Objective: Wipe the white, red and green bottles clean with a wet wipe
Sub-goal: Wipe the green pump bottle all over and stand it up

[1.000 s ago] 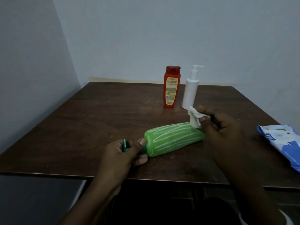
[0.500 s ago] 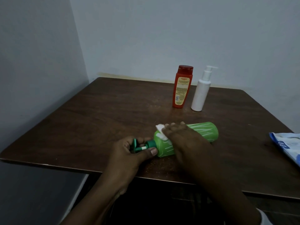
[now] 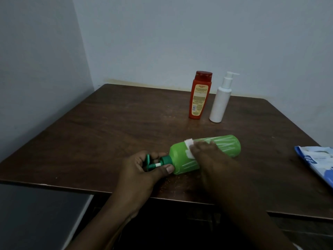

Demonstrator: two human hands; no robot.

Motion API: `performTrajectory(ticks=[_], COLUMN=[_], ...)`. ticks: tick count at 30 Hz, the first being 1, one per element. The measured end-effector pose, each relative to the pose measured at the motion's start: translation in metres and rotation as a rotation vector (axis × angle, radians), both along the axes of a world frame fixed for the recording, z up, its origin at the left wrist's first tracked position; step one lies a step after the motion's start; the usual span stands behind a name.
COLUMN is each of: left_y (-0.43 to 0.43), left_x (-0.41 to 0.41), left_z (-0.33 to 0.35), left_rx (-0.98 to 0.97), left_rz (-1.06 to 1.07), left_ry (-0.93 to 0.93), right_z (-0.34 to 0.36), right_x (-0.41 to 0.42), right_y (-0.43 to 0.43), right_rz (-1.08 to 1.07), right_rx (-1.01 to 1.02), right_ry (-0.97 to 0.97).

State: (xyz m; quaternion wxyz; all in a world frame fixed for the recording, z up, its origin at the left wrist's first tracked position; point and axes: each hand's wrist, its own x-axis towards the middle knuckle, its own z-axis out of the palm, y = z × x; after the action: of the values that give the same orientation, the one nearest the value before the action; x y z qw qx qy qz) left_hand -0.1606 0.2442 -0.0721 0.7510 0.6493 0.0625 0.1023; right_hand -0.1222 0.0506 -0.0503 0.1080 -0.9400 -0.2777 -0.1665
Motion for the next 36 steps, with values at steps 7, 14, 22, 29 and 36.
performTrajectory(ticks=[7,14,22,29,36], left_y=[-0.003,-0.003,-0.001,-0.001,0.001], left_x=[-0.001,-0.001,0.0,0.001,0.002], left_z=[0.001,0.002,-0.002,-0.003,-0.004], left_rx=[-0.007,-0.018,0.076,0.044,0.099], left_rz=[0.005,-0.005,-0.009,-0.019,-0.024], left_ry=[-0.005,-0.006,-0.03,-0.041,-0.067], right_z=[0.006,-0.004,-0.005,-0.002,-0.005], right_x=[0.011,-0.024,0.007,0.009,-0.014], right_y=[0.016,0.015,-0.015,0.004,-0.003], right_rz=[0.027,0.057,-0.203,-0.055,-0.055], right_rx=[0.083,0.016,0.087,0.139,0.095], right_ry=[-0.004,-0.108,-0.254,-0.283,-0.323])
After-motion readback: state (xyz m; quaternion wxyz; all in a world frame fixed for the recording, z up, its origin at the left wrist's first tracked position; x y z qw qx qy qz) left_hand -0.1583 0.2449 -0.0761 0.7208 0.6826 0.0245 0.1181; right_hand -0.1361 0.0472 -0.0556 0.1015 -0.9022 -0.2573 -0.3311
